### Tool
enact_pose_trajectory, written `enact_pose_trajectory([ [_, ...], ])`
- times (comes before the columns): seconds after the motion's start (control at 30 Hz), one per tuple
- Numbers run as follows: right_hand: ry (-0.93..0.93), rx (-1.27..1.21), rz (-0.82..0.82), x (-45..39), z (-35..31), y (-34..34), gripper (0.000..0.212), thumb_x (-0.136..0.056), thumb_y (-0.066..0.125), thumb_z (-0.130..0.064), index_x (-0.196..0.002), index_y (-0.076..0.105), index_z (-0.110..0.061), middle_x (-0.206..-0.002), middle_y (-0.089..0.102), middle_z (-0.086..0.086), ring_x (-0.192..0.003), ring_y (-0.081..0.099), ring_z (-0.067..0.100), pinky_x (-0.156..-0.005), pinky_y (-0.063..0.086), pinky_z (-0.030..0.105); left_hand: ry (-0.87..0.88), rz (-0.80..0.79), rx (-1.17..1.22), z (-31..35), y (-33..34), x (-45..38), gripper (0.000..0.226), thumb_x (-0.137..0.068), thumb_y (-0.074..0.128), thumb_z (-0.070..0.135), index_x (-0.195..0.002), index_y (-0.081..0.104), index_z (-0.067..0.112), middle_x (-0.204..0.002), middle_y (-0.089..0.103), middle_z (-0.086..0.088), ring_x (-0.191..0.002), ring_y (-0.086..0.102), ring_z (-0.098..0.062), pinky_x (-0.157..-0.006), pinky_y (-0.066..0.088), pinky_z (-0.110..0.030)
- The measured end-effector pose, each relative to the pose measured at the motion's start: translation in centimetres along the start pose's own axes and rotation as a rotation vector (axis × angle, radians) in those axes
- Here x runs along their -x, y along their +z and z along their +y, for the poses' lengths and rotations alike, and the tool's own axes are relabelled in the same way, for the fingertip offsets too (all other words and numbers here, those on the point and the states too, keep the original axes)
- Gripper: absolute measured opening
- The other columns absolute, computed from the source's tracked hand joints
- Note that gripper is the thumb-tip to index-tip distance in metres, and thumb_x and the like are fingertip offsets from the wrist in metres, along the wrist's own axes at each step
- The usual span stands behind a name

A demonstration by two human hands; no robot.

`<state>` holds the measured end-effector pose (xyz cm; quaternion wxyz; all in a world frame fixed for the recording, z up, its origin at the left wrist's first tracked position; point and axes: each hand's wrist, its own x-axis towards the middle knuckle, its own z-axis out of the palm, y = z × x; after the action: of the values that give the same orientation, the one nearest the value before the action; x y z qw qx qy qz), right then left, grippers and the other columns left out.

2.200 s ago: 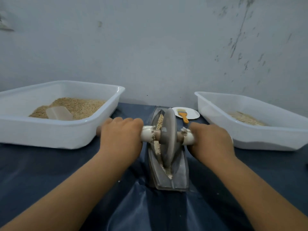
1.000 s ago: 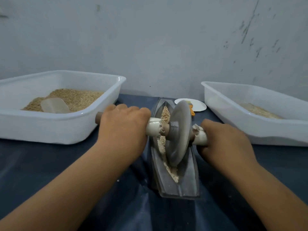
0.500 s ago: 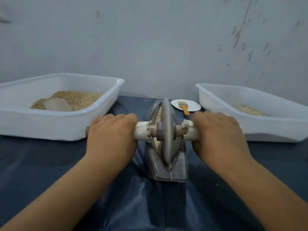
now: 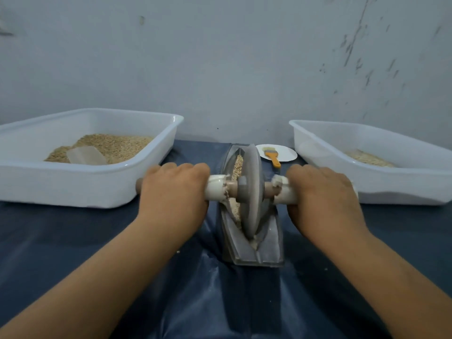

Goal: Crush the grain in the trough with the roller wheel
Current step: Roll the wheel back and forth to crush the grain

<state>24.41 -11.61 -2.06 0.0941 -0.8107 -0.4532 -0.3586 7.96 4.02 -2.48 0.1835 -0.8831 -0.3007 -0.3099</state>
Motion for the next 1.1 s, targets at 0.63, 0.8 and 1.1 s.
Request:
enact_pose_trajectory([
  [0.63, 0.127, -0.021, -0.237, -1.8, -0.5, 0.6, 0.021, -0.082, 0.058, -0.014, -0.083, 0.039, -0.023, -0.083, 0.054, -0.002, -0.073, 0.037, 0.023, -0.066, 0.025, 0.034, -0.091, -0.17, 0.049, 1.2, 0.5, -2.2, 0.018, -0.085, 0.055, 0.023, -0.082, 0.037, 0.026, -0.068, 0.034, 0.007, -0.073, 0.038, -0.02, -0.07, 0.026, -0.035],
  [0.8, -0.002, -0.054, 0.094, 1.0, -0.3, 0.1, 0.042, -0.056, 0.074, -0.011, -0.077, 0.039, -0.023, -0.07, 0.032, -0.007, -0.065, 0.03, 0.02, -0.064, 0.019, 0.033, -0.008, 0.069, 0.042, 0.3, 0.0, 1.3, 0.041, -0.064, 0.073, 0.021, -0.07, 0.033, 0.025, -0.059, 0.032, 0.01, -0.057, 0.03, -0.017, -0.058, 0.022, -0.032],
  [1.1, 0.119, -0.041, -0.177, -0.9, -0.7, 0.4, 0.031, -0.075, 0.065, -0.017, -0.084, 0.035, -0.024, -0.084, 0.049, -0.001, -0.077, 0.042, 0.025, -0.069, 0.024, 0.033, -0.07, -0.164, 0.035, 0.8, -0.2, -1.8, 0.017, -0.086, 0.056, 0.026, -0.082, 0.039, 0.027, -0.064, 0.03, 0.008, -0.07, 0.037, -0.019, -0.062, 0.021, -0.033],
])
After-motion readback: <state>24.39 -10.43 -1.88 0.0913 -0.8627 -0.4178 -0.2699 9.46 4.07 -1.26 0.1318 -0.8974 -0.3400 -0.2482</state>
